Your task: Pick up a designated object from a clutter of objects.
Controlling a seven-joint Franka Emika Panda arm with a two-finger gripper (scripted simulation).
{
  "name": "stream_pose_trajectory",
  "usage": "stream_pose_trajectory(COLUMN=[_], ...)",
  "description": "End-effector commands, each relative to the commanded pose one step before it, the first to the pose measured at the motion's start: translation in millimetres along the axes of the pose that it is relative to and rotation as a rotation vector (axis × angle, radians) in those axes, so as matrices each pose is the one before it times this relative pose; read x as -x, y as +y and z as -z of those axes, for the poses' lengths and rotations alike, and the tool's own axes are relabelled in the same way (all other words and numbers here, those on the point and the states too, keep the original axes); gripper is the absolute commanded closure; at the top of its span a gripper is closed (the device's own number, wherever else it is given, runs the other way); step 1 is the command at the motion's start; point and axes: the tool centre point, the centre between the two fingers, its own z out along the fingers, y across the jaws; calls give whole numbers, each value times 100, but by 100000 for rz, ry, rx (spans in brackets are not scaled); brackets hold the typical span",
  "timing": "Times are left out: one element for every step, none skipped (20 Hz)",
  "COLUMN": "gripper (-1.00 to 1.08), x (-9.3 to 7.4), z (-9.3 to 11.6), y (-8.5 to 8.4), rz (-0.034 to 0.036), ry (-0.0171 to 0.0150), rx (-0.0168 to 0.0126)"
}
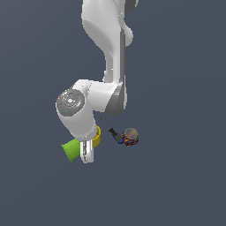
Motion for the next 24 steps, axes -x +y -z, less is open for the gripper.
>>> stream_pose_trajectory(gripper=[108, 108, 108, 108, 108, 108, 108, 108, 108, 108, 108, 108, 108, 108, 108, 108, 108, 108, 108, 108, 108, 108, 108, 108], x=[628, 279, 290, 300, 309, 317, 322, 317, 305, 295, 286, 277, 268, 261, 253, 246, 240, 235, 229, 223, 210, 195, 182, 169], z=[2807, 1173, 1224, 1272, 1315, 1353, 1378, 1359, 1318, 1277, 1240, 1204, 1170, 1138, 1107, 1079, 1052, 1027, 1004, 978, 916, 850, 789, 730], y=[-1041, -448, -468, -485, -501, -515, -525, -518, -503, -488, -475, -462, -449, -438, -426, -416, -406, -397, -389, -379, -356, -331, -308, -285], rz=[-2670, -1230, -1285, -1335, -1380, -1421, -1447, -1427, -1383, -1340, -1301, -1262, -1225, -1190, -1157, -1125, -1095, -1067, -1041, -1011, -944, -874, -808, -745], ry=[1233, 559, 587, 614, 637, 658, 676, 678, 669, 658, 648, 638, 630, 623, 617, 611, 606, 602, 599, 594, 567, 536, 506, 476], rx=[-5254, -2210, -2307, -2397, -2478, -2549, -2597, -2561, -2482, -2406, -2337, -2269, -2205, -2144, -2086, -2032, -1981, -1933, -1889, -1839, -1722, -1598, -1482, -1370])
